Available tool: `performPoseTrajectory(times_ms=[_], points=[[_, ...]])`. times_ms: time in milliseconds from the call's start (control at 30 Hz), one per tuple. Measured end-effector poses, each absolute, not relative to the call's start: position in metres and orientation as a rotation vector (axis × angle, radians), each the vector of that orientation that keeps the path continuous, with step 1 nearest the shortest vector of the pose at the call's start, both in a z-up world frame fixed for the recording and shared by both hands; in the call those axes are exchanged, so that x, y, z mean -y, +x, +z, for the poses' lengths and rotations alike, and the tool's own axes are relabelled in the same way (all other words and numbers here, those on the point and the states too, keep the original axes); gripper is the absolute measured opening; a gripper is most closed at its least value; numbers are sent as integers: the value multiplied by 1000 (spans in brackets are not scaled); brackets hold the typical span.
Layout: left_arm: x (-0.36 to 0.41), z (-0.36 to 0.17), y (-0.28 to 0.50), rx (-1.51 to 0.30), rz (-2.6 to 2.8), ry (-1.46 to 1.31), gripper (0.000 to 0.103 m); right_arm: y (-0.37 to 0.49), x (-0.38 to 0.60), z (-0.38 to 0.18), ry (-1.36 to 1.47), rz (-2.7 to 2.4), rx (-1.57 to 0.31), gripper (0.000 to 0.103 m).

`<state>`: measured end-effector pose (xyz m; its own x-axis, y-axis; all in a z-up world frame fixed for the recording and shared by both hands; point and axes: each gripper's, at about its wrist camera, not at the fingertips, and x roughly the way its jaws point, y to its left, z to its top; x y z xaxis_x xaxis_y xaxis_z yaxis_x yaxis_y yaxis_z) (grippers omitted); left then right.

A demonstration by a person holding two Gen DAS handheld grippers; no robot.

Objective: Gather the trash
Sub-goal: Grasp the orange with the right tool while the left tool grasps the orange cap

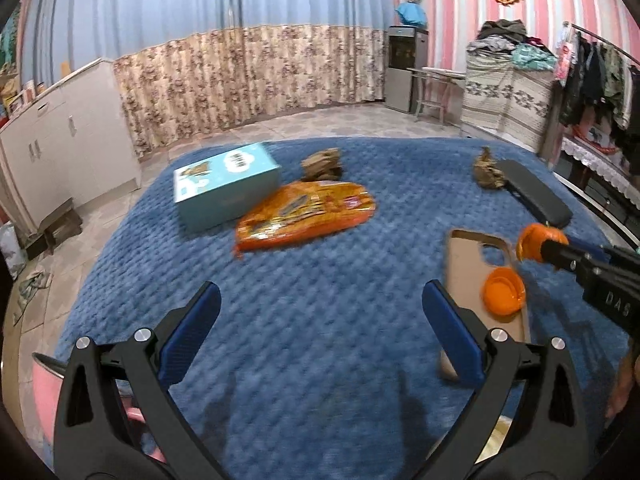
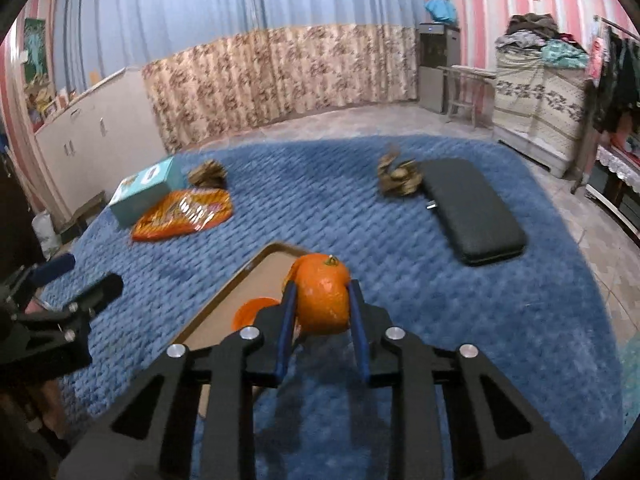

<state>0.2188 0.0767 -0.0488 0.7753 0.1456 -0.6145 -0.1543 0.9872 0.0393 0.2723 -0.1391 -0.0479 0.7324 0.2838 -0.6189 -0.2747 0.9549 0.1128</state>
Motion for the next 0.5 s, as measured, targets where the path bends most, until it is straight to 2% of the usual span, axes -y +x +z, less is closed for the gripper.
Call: performPoseTrajectory(times_ms=[267, 300, 433, 500], points=[[-23, -46, 236, -685, 12, 13, 97, 271, 191, -29, 71, 202, -633, 26], [-16, -48, 239, -697, -1, 30, 95, 270, 199, -26, 80, 192, -627, 26], [8, -63, 254, -794, -55, 102, 72, 269, 221, -21, 108, 161, -614, 26], [13, -71, 259, -840, -74, 94, 71, 270, 231, -20, 126, 151, -609, 26]])
